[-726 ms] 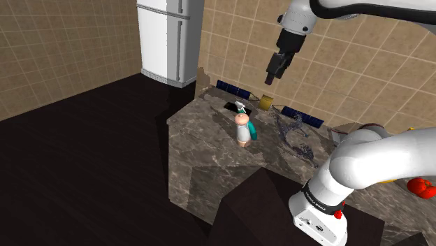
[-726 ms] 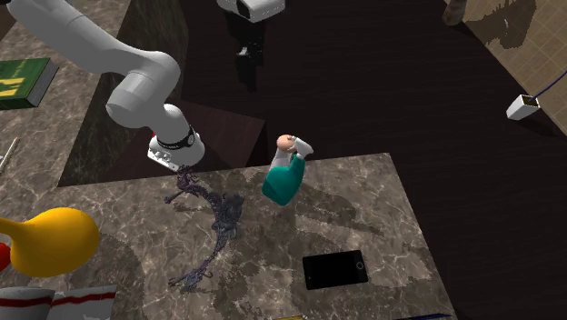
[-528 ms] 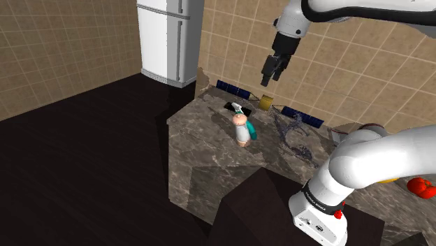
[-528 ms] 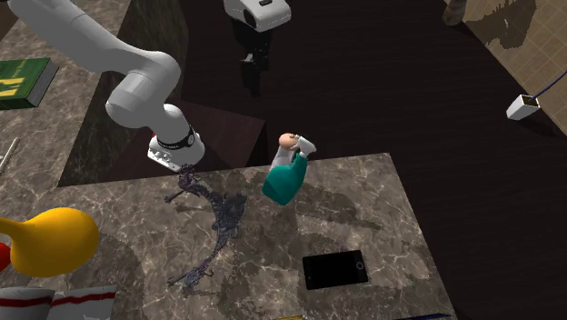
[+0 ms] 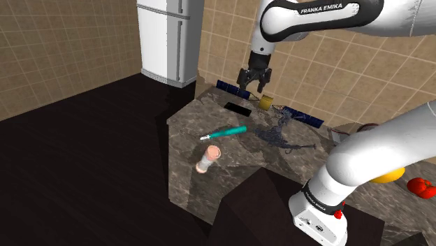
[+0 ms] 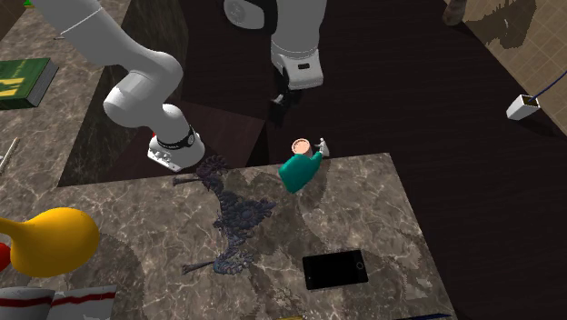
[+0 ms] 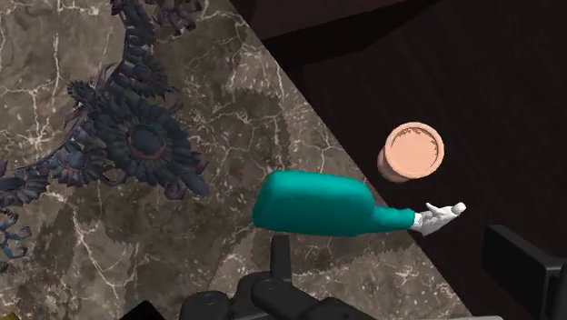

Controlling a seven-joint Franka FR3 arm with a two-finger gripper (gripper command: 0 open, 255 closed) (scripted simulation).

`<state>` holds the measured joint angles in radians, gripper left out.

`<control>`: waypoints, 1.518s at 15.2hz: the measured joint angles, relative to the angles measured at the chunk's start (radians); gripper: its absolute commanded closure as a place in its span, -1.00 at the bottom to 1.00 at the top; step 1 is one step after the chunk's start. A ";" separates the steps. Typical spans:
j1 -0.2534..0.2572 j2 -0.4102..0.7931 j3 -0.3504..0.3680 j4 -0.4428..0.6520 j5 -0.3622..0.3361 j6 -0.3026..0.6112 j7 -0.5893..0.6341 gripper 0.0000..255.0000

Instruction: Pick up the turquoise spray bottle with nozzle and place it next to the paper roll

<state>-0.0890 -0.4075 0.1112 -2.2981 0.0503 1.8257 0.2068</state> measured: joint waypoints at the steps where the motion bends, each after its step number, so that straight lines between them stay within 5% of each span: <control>1: -0.011 0.037 0.001 0.009 0.001 0.014 0.033 -1.00; 6: -0.036 0.145 0.008 0.024 0.008 0.069 0.141 -1.00; 18: -0.036 0.165 0.011 -0.049 0.009 0.160 0.146 -1.00; 19: -0.036 0.165 0.011 -0.049 0.009 0.160 0.146 1.00; 23: -0.036 0.165 0.011 -0.049 0.009 0.160 0.146 1.00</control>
<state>-0.1249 -0.2430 0.1225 -2.3471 0.0598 1.9853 0.3526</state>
